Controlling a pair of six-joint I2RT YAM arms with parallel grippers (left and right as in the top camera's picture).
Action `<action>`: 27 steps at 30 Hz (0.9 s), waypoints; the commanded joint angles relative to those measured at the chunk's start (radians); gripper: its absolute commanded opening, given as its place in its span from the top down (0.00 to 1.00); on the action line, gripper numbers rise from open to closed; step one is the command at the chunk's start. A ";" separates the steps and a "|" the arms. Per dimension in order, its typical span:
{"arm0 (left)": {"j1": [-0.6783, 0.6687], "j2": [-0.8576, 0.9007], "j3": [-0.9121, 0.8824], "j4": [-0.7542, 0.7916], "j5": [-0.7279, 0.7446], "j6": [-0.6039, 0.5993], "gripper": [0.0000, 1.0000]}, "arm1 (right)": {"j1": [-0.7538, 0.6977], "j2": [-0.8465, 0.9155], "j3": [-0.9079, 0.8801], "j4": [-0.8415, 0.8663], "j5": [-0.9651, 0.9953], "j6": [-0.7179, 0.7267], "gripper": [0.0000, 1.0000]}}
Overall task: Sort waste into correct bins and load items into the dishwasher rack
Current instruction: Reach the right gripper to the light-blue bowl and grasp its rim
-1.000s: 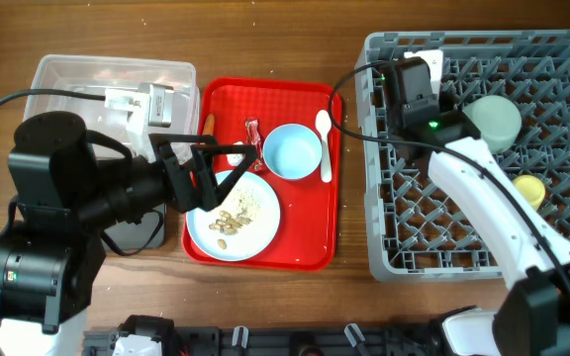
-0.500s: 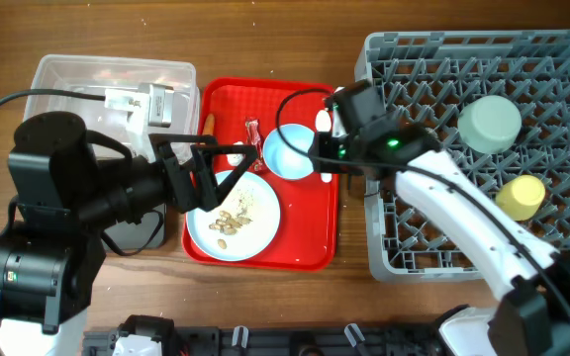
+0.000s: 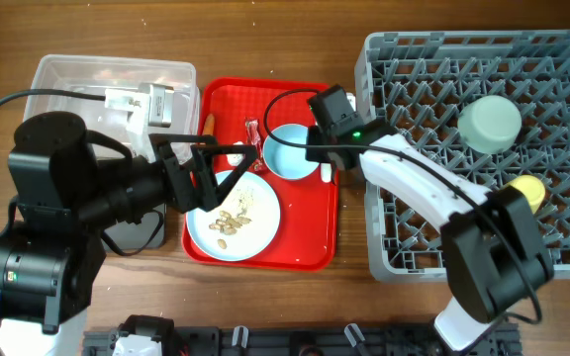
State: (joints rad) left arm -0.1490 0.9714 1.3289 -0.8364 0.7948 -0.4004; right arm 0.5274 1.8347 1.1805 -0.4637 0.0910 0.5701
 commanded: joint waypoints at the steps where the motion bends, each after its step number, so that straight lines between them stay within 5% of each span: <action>1: -0.005 0.000 0.011 0.002 0.016 0.023 0.00 | -0.001 0.048 0.002 0.008 0.012 0.036 0.69; 16: -0.005 0.000 0.011 0.002 0.016 0.023 0.00 | -0.001 0.071 0.002 -0.001 -0.039 0.039 0.80; 20: -0.005 0.000 0.011 0.002 0.016 0.023 0.00 | -0.001 0.071 0.002 0.000 -0.040 0.040 0.95; 27: -0.005 0.000 0.011 0.002 0.016 0.023 0.00 | -0.001 0.068 0.002 -0.029 -0.045 0.039 0.96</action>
State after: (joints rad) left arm -0.1490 0.9714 1.3289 -0.8364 0.7948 -0.4004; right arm 0.5274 1.8889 1.1805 -0.4725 0.0525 0.6056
